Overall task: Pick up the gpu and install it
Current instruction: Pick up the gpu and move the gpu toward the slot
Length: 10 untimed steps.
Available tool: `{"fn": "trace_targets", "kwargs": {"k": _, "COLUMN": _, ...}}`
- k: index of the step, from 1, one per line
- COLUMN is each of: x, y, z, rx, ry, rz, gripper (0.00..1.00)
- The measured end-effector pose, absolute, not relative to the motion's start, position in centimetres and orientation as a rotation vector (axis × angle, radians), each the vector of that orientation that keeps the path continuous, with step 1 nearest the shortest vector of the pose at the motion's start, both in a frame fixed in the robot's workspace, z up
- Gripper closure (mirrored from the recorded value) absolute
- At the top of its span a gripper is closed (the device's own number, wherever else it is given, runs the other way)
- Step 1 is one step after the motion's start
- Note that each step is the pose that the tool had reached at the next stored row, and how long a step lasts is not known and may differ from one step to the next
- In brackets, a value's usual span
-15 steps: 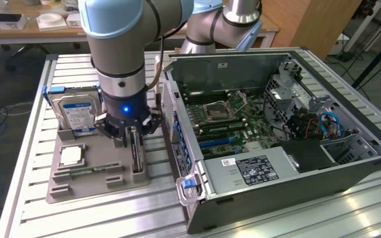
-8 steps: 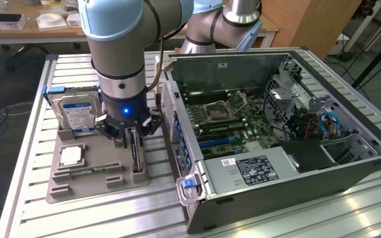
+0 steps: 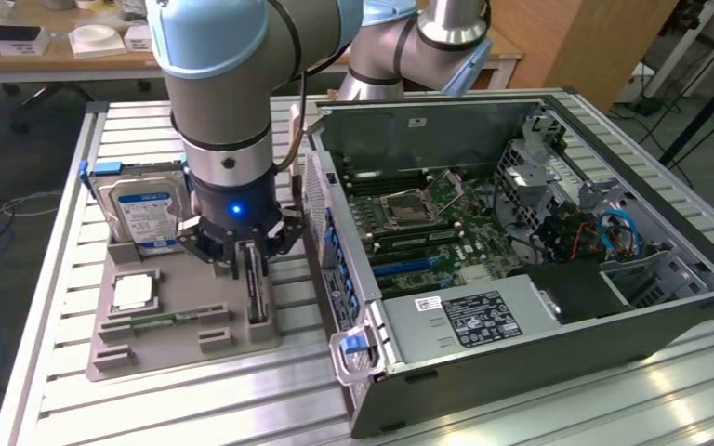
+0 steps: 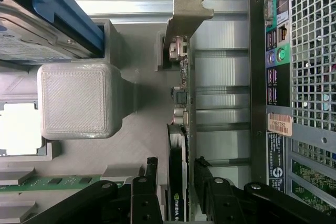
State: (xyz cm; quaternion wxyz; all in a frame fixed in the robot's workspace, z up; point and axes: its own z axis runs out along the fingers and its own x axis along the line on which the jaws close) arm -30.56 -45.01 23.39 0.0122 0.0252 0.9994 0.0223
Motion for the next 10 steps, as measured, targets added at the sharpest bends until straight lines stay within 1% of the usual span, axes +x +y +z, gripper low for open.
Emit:
{"fn": "trace_targets", "kwargs": {"k": 9, "x": -30.56, "y": -45.01, "z": 23.38, "rx": 0.079, "ry": 3.115, "rz": 0.069, "gripper": 0.6}}
{"fn": "trace_targets", "kwargs": {"k": 10, "x": -30.56, "y": -45.01, "z": 23.39, "rx": 0.079, "ry": 3.115, "rz": 0.069, "gripper": 0.67}}
